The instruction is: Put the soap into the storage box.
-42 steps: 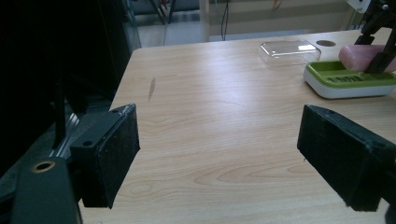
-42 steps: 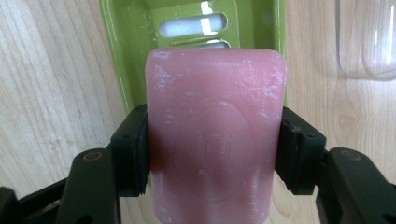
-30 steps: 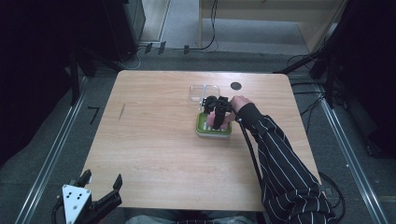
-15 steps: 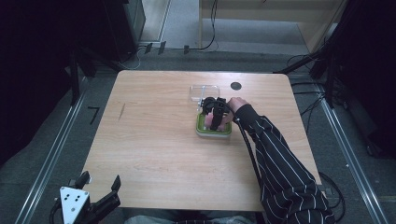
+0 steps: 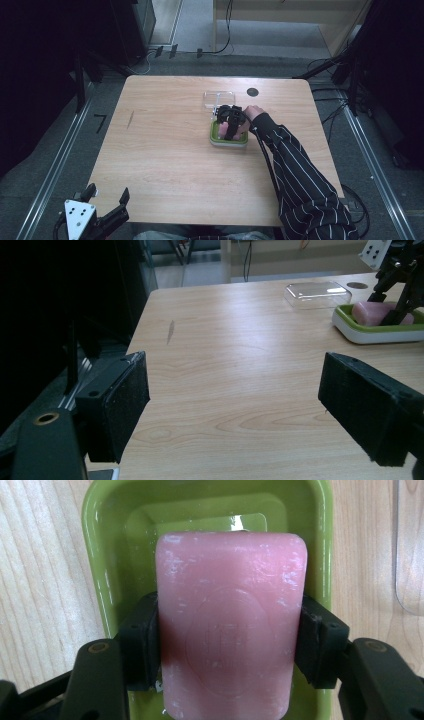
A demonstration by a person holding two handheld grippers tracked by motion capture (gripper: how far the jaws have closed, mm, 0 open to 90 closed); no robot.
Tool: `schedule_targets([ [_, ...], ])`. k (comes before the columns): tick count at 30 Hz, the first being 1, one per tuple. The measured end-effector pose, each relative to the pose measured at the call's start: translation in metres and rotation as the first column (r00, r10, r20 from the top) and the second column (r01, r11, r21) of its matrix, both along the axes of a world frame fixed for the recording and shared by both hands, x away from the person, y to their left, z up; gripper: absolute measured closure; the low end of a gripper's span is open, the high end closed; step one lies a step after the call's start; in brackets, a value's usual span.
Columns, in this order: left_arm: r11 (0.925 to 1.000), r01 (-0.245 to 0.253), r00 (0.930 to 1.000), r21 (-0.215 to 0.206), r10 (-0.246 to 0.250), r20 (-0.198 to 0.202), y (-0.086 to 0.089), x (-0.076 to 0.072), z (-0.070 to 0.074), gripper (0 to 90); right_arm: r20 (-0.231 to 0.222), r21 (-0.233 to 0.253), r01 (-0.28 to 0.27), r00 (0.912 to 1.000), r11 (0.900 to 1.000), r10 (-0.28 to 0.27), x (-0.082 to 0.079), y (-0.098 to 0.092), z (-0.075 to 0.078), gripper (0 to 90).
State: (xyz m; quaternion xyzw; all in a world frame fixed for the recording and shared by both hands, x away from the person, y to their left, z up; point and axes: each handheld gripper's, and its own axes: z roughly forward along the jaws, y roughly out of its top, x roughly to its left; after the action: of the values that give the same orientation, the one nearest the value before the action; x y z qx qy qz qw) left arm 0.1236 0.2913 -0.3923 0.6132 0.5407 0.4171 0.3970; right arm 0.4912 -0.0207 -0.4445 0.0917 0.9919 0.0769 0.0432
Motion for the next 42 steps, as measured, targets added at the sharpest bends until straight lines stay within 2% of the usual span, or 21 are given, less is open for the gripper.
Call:
schedule_targets([
  [6,1.0000,0.004,1.0000,-0.002,-0.004,0.000,-0.001,0.001,0.000,13.3,0.000,0.012,-0.007,1.0000,1.000,0.007,0.000,-0.001,0.001,37.7],
  [9,1.0000,0.007,1.0000,-0.002,-0.007,0.001,-0.001,0.002,0.000,13.3,-0.003,0.028,0.014,0.9999,1.000,-0.013,-0.001,-0.004,0.004,37.8],
  [14,0.9999,0.014,0.9999,-0.005,-0.014,0.003,-0.002,0.004,0.000,13.3,0.010,0.050,0.016,0.9998,0.999,-0.017,-0.002,-0.008,0.011,36.9],
  [19,0.9997,0.022,0.9998,-0.004,-0.022,0.002,-0.003,0.007,0.000,13.3,0.017,0.050,0.048,0.9987,0.998,-0.049,-0.003,-0.012,0.017,27.7],
  [25,0.9994,0.036,0.9994,-0.004,-0.036,0.003,-0.006,0.010,0.000,13.4,0.026,0.038,0.122,0.9920,0.992,-0.123,-0.008,-0.014,0.022,14.9],
  [32,0.9989,0.047,0.9989,-0.003,-0.047,0.002,-0.007,0.012,0.000,13.3,0.023,0.041,0.178,0.9836,0.983,-0.179,-0.014,-0.017,0.029,7.3],
  [42,0.9983,0.058,0.9983,-0.001,-0.058,0.005,-0.009,0.015,0.000,13.4,0.027,0.051,0.251,0.9673,0.967,-0.252,-0.027,-0.030,0.036,4.4],
])
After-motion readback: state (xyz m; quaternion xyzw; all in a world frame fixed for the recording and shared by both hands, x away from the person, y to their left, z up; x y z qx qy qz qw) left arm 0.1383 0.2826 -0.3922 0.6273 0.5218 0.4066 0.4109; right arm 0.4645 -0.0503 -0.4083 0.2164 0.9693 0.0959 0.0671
